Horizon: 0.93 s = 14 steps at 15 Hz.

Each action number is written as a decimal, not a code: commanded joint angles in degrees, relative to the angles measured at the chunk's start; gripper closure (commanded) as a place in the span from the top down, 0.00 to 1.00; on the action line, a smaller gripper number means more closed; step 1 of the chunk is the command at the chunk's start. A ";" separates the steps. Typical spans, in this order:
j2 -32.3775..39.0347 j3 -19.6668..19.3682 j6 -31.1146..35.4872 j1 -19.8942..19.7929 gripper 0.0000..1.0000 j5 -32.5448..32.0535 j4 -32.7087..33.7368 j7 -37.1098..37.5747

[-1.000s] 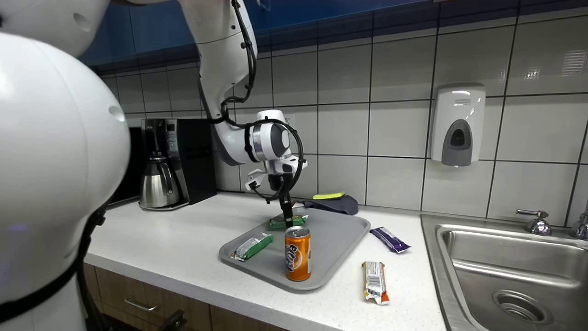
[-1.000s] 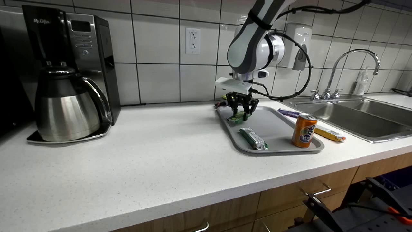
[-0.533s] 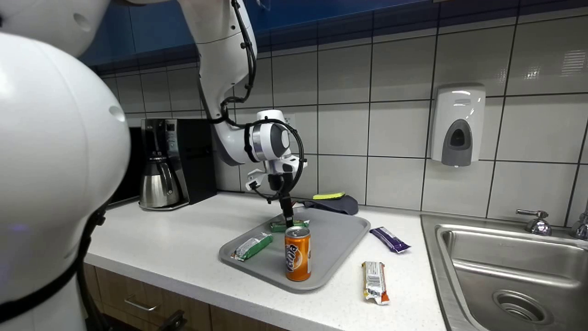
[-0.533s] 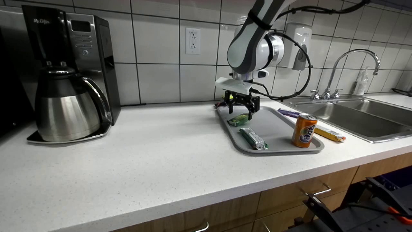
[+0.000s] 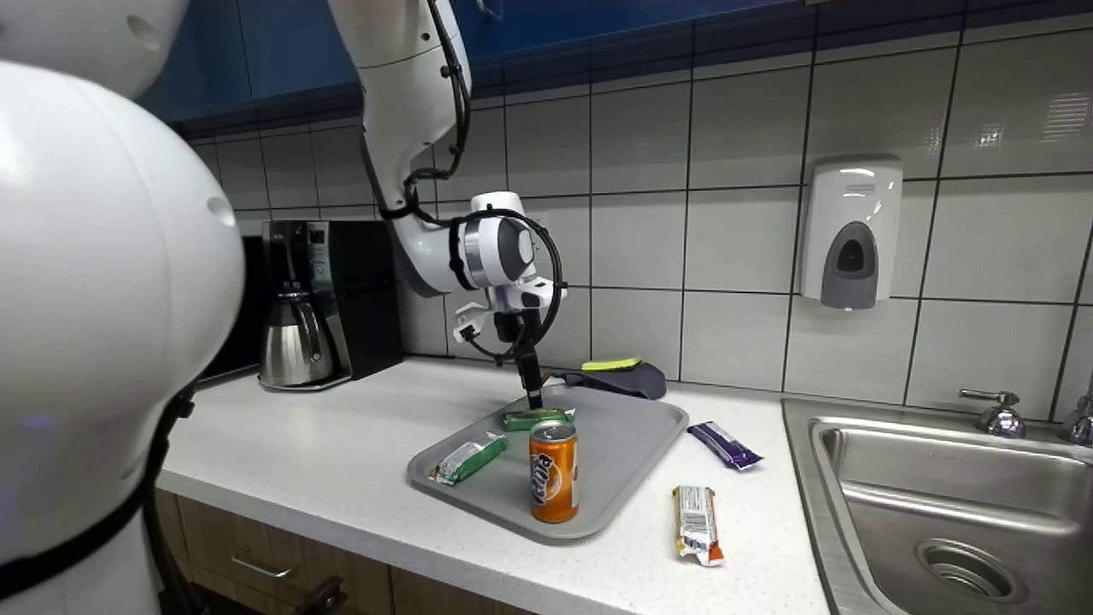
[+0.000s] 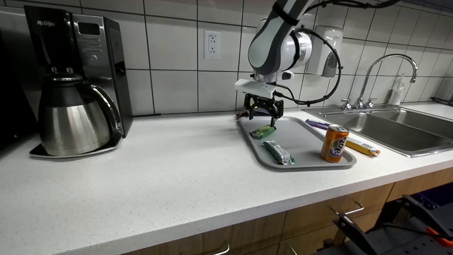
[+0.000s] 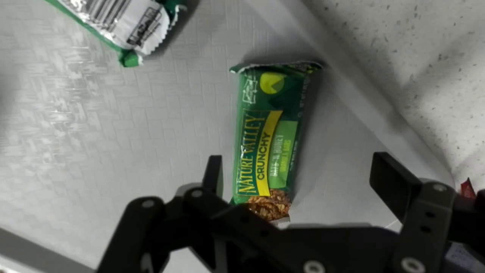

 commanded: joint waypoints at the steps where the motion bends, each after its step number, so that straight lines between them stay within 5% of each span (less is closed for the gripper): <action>1: -4.00 -0.82 -0.83 0.59 1.00 -0.73 -2.50 -1.35; 14: -4.84 -0.66 -0.31 -0.20 1.00 -0.08 -2.03 -1.46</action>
